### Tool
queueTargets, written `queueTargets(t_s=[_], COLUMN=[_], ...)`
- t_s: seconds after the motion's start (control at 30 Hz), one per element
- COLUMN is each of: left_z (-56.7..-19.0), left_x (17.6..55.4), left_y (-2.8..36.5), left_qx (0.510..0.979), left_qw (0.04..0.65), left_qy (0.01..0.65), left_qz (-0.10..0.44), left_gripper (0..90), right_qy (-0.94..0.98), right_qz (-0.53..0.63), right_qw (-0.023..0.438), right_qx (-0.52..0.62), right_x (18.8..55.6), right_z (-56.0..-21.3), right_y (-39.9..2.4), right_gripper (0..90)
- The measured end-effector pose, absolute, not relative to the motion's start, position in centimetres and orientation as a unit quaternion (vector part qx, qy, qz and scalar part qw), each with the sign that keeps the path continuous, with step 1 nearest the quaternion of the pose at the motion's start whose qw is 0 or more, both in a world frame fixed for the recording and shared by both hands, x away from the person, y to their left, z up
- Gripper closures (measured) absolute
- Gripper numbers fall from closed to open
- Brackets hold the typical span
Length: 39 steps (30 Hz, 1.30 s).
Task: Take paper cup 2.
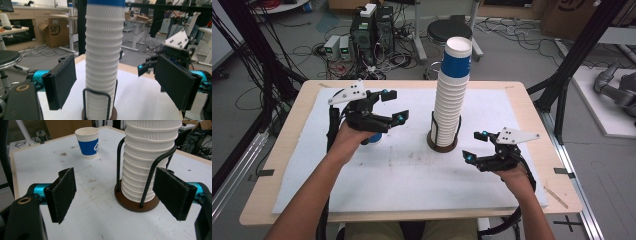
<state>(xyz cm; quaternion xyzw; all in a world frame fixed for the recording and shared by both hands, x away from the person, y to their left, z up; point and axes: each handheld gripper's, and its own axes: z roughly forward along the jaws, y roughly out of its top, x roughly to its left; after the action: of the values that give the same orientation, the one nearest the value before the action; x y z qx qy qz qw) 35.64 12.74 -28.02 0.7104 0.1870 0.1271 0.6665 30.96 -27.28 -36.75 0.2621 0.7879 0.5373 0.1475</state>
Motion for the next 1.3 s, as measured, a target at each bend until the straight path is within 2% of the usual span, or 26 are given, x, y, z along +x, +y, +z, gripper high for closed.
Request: queueTargets(t_s=[0.43, 0.73, 1.3], left_z=[-25.7, -26.3, -26.6], left_x=[37.7, 40.2, 42.7], left_y=[8.8, 5.6, 1.6], left_qx=[0.718, 0.724, 0.735], left_qw=[0.66, 0.65, 0.642], left_qy=[0.172, 0.188, 0.171], left_qz=[0.136, 0.133, 0.137], left_gripper=[17.3, 17.3, 16.6], right_qy=[0.783, 0.781, 0.781], right_qz=[0.544, 0.547, 0.549], right_qw=[0.15, 0.149, 0.146], right_qx=[0.262, 0.262, 0.261], right_x=[30.8, 30.8, 30.7], right_z=[-36.3, -36.2, -36.3], right_y=[-27.6, -27.8, -27.9], right_gripper=[19.3, 19.3, 19.3])
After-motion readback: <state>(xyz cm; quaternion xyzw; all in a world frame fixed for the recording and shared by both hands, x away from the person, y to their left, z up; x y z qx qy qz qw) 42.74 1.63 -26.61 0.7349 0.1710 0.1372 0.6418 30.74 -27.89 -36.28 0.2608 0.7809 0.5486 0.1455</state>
